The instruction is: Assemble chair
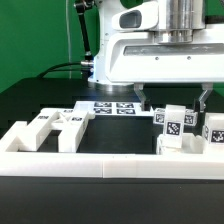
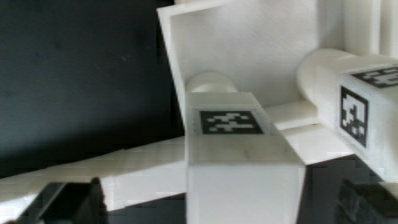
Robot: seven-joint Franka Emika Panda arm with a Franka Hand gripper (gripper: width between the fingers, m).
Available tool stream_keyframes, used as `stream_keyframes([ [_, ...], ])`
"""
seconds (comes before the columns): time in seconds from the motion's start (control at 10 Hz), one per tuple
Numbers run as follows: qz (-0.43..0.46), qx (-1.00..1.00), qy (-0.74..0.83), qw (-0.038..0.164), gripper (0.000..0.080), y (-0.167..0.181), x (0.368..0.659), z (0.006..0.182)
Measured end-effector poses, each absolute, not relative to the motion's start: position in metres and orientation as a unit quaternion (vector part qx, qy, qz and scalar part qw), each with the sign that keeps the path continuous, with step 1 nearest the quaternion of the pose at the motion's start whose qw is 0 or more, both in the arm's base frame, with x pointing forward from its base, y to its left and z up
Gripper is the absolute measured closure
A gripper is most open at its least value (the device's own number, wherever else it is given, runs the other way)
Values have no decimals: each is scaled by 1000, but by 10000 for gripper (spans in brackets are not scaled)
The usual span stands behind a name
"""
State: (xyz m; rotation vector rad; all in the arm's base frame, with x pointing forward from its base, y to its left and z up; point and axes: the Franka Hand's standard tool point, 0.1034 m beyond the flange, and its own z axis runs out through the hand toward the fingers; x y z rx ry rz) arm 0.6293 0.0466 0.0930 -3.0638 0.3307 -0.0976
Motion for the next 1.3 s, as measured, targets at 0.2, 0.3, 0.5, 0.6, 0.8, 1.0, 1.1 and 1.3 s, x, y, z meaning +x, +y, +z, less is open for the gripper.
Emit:
stream_keyframes([
  [0.2,-33,-993,108,29,349,46,630,93],
  [0.3,-33,-993,112,29,349,46,630,93],
  [0.5,-33,-992,116,29,514,46,630,93],
  [0.6,-32,-991,124,30,514,46,630,93],
  [0.8,-31,-985,167,31,514,46,630,93],
  [1.0,-29,-975,220,33,514,47,629,93],
  [1.1,-27,-957,285,35,513,50,629,93],
  [1.3,-23,-920,390,36,512,53,628,92],
])
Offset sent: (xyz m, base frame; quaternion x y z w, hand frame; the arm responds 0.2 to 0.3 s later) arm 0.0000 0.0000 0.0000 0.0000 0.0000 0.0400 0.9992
